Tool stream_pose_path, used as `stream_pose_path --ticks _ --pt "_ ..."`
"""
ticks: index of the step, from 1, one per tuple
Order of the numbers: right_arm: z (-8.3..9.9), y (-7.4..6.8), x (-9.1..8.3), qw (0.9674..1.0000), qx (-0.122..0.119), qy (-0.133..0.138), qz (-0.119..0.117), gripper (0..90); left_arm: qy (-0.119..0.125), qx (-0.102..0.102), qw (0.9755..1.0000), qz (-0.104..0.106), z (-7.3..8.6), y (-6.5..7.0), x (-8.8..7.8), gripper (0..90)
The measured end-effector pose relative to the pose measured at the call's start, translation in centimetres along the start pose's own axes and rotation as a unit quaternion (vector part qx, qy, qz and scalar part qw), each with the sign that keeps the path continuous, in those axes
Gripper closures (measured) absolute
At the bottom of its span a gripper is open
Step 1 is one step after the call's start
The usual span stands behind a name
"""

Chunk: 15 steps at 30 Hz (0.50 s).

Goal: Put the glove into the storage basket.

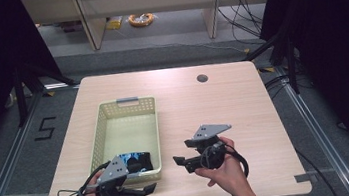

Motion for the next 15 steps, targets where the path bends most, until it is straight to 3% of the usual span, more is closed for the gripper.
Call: stream_pose_path --ticks 2,3,6,7,8,10,13,14,15 --pt "0.3 0.0 -0.1 1.0000 -0.001 -0.005 -0.004 33.9 -0.004 -0.002 1.0000 0.000 0.0 0.1 0.2 21.3" --pt "0.4 0.3 -0.1 0.9999 -0.014 0.001 -0.004 33.9 0.000 -0.009 1.0000 0.002 0.1 0.2 0.4 21.3" --pt "0.8 0.5 -0.3 1.0000 -0.007 -0.001 -0.005 33.8 -0.010 0.008 0.9999 -0.005 0.3 0.3 0.6 21.3" --pt "1.0 0.3 -0.4 0.9999 0.008 -0.006 -0.004 33.8 -0.009 0.006 0.9999 -0.004 0.3 0.3 0.7 21.3" --pt "1.2 0.6 -0.3 1.0000 0.000 -0.004 -0.006 33.6 -0.003 -0.005 1.0000 -0.002 0.4 0.5 0.9 21.3" --pt "1.6 0.7 -0.3 1.0000 0.003 -0.005 -0.005 33.5 -0.020 0.016 0.9996 -0.007 0.7 0.5 0.9 21.3" --pt "1.9 0.8 -0.3 0.9999 0.007 -0.006 -0.006 33.2 -0.013 0.016 0.9997 -0.011 0.9 0.8 1.1 21.3" --pt "2.1 1.0 -0.3 1.0000 0.002 -0.007 -0.005 33.0 -0.014 0.009 0.9999 -0.003 1.1 1.0 1.2 21.5" --pt "2.4 0.9 -0.5 0.9998 0.018 -0.012 -0.006 32.8 -0.019 0.017 0.9997 -0.006 1.2 1.0 1.2 21.9"
Point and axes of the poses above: each handheld gripper's, and its own axes: x roughly forward along the jaws, z roughly out of its underside, y roughly to its right, the point moved 5 cm from there along x, roughly forward along the jaws, and after that the axes turned 5 degrees about -y, right-handed, at the moved point
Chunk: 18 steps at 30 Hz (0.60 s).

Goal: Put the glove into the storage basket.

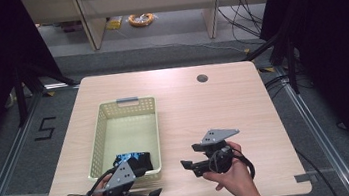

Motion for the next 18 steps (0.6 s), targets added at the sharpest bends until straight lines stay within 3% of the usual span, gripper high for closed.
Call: stream_pose_path --ticks 1,2,3,4,9,10,14,15,16,18 --pt "0.1 0.2 0.0 0.9999 -0.010 0.005 0.003 32.6 0.001 -0.002 1.0000 -0.001 0.1 0.1 0.1 21.9" --pt "0.2 0.1 0.0 1.0000 0.000 0.005 -0.001 32.5 -0.009 0.012 0.9999 0.002 0.3 -0.1 0.0 21.9" --pt "0.4 0.3 -0.3 0.9999 -0.003 0.009 0.004 32.0 -0.003 -0.002 0.9999 0.010 0.5 0.4 0.2 21.9" --pt "0.4 0.3 -0.3 0.9999 -0.003 0.009 0.004 32.0 -0.003 -0.002 0.9999 0.010 0.5 0.4 0.2 21.9" --pt "1.1 0.1 -0.6 0.9999 -0.001 0.016 -0.001 30.6 -0.015 0.030 0.9994 0.000 1.3 0.4 0.4 21.8" --pt "1.3 0.3 -0.6 0.9998 -0.011 0.019 0.004 29.8 -0.016 0.020 0.9997 0.006 1.4 0.7 0.4 21.8" --pt "1.8 0.2 -0.5 0.9996 -0.007 0.026 -0.003 26.1 -0.014 0.019 0.9997 0.008 1.9 1.2 0.7 21.2" --pt "2.2 0.3 -0.5 0.9997 0.001 0.023 0.000 23.7 -0.018 0.036 0.9991 0.011 2.0 1.0 0.7 20.6" --pt "2.2 0.3 -0.5 0.9997 0.001 0.023 0.000 23.7 -0.013 0.014 0.9996 0.023 2.2 1.4 0.9 20.6" --pt "2.5 0.3 -0.5 0.9997 0.013 0.020 0.003 23.3 -0.014 0.028 0.9992 0.023 2.5 1.3 1.0 19.8"
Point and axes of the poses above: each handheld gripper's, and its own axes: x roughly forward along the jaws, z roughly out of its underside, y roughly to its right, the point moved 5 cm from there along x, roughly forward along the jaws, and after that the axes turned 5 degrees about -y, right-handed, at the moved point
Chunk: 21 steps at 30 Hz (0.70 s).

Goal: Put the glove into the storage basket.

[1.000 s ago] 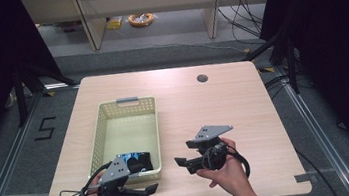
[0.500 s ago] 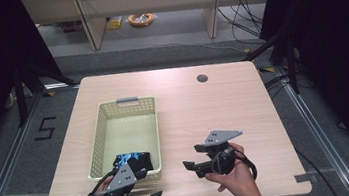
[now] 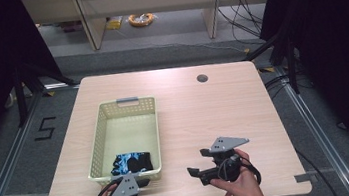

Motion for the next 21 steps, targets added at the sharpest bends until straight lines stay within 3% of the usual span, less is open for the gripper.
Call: stream_pose_path --ticks 1,4,5,6,7,8,9,10,11,13,15,16,17,19,21 --pt "0.1 0.1 0.1 1.0000 -0.008 0.002 -0.004 23.2 -0.004 -0.009 0.9999 0.005 0.2 0.1 0.1 19.1" --pt "0.5 0.3 -0.1 1.0000 -0.003 0.005 -0.005 22.2 0.000 0.000 0.9999 0.016 0.5 0.4 0.3 17.3" --pt "0.6 0.4 -0.1 0.9999 -0.009 0.006 -0.003 22.1 -0.006 -0.005 0.9999 0.015 0.8 0.4 0.4 17.0" --pt "0.9 0.4 -0.2 1.0000 -0.001 0.004 -0.002 22.0 -0.003 0.001 0.9998 0.018 0.9 0.5 0.5 17.0" --pt "1.2 0.1 -0.3 0.9999 0.013 0.002 -0.004 22.0 -0.018 -0.005 0.9996 0.020 1.4 0.6 0.6 17.0" --pt "1.2 0.1 -0.3 0.9999 0.013 0.002 -0.004 22.0 -0.018 -0.005 0.9996 0.020 1.4 0.6 0.6 17.0" --pt "1.3 0.1 -0.4 0.9999 0.012 0.003 -0.007 21.9 -0.026 0.014 0.9994 0.018 1.6 0.5 0.7 17.0" --pt "1.4 0.3 -0.3 1.0000 -0.001 0.004 -0.008 21.9 -0.027 -0.004 0.9994 0.020 1.8 0.8 0.8 17.0" --pt "1.8 0.3 -0.3 1.0000 0.004 0.004 0.003 21.7 -0.036 0.007 0.9992 0.019 2.1 0.6 0.9 17.0" --pt "2.0 0.2 -0.3 1.0000 0.001 0.001 -0.008 21.6 -0.036 -0.003 0.9991 0.024 2.4 0.9 1.2 17.0" --pt "2.6 -0.1 -0.3 0.9997 0.019 -0.011 -0.008 20.1 -0.049 0.007 0.9986 0.016 2.8 0.7 1.3 17.0" --pt "2.6 -0.1 -0.3 0.9997 0.019 -0.011 -0.008 20.1 -0.047 0.002 0.9987 0.018 2.9 0.8 1.4 17.0" --pt "2.7 0.3 -0.2 1.0000 -0.001 -0.005 -0.005 18.4 -0.050 0.004 0.9986 0.019 3.0 0.8 1.4 17.0" --pt "3.2 0.1 -0.2 0.9999 0.016 -0.004 0.004 17.7 -0.049 0.006 0.9987 0.014 3.1 0.8 1.4 17.0" --pt "3.4 0.3 -0.2 1.0000 0.005 -0.006 -0.003 17.6 -0.059 0.023 0.9980 -0.001 3.3 0.5 1.4 16.6"
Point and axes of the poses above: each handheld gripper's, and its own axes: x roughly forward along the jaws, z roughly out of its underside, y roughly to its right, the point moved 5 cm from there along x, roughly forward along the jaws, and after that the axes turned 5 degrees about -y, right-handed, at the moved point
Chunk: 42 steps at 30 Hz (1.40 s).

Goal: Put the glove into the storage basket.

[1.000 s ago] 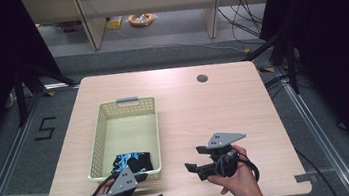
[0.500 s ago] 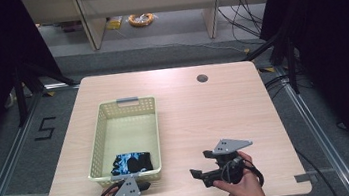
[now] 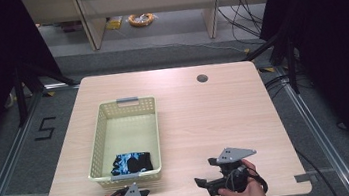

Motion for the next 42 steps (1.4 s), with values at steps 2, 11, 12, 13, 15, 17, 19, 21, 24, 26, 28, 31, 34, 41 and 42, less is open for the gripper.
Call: stream_pose_path --ticks 2,11,12,13,15,17,19,21,24,26,28,31,34,41,42 --pt "0.1 0.1 0.0 1.0000 -0.007 -0.001 -0.005 17.6 -0.003 0.004 0.9999 -0.010 0.3 -0.1 0.1 16.4" --pt "2.2 -0.2 -0.2 1.0000 -0.001 -0.007 0.003 17.4 -0.014 0.004 0.9999 -0.005 1.0 -0.1 0.4 15.9" --pt "2.7 -0.5 -0.2 0.9999 0.005 -0.013 -0.001 17.4 -0.008 -0.006 0.9999 -0.007 1.0 0.1 0.5 15.9" --pt "2.7 -0.5 -0.2 0.9999 0.005 -0.013 -0.001 17.4 -0.007 0.000 1.0000 -0.007 1.0 0.2 0.5 15.9" --pt "3.1 -0.5 -0.4 0.9998 0.001 -0.018 0.007 17.3 -0.006 -0.004 1.0000 -0.002 1.1 0.4 0.6 15.9" --pt "3.4 -0.5 -0.5 0.9997 -0.012 -0.016 0.011 17.3 -0.006 0.002 1.0000 -0.005 1.1 0.4 0.6 15.9" --pt "3.7 -0.7 -0.6 0.9998 -0.008 -0.019 0.008 17.3 -0.007 -0.002 1.0000 -0.002 1.1 0.6 0.7 15.9" --pt "4.0 -0.8 -0.7 0.9996 -0.015 -0.024 0.000 17.3 -0.013 0.005 0.9999 0.000 1.2 0.5 0.7 16.0" --pt "4.7 -1.1 -1.0 0.9994 -0.021 -0.027 0.010 17.3 -0.014 0.009 0.9999 -0.005 1.2 0.6 0.8 16.0" --pt "4.9 -1.4 -1.0 0.9994 -0.012 -0.031 0.008 17.3 -0.023 0.016 0.9996 -0.007 1.3 0.5 1.0 16.0" --pt "5.4 -1.2 -1.0 0.9989 -0.026 -0.036 0.016 17.4 -0.015 0.010 0.9998 -0.004 1.3 0.8 0.9 16.1" --pt "5.6 -1.2 -1.1 0.9985 -0.028 -0.043 0.021 18.2 -0.015 0.013 0.9998 0.003 1.3 0.9 1.1 16.2" --pt "5.5 -1.1 -1.3 0.9990 -0.024 -0.034 0.019 17.9 -0.013 0.013 0.9998 -0.001 1.2 1.1 1.1 16.1" --pt "5.6 -0.9 -1.5 0.9984 -0.029 -0.040 0.027 18.8 -0.023 0.025 0.9994 -0.003 1.3 1.0 1.0 16.1" --pt "5.6 -1.0 -1.5 0.9987 -0.022 -0.037 0.029 18.7 -0.023 0.026 0.9994 -0.004 1.3 1.0 0.9 16.1"
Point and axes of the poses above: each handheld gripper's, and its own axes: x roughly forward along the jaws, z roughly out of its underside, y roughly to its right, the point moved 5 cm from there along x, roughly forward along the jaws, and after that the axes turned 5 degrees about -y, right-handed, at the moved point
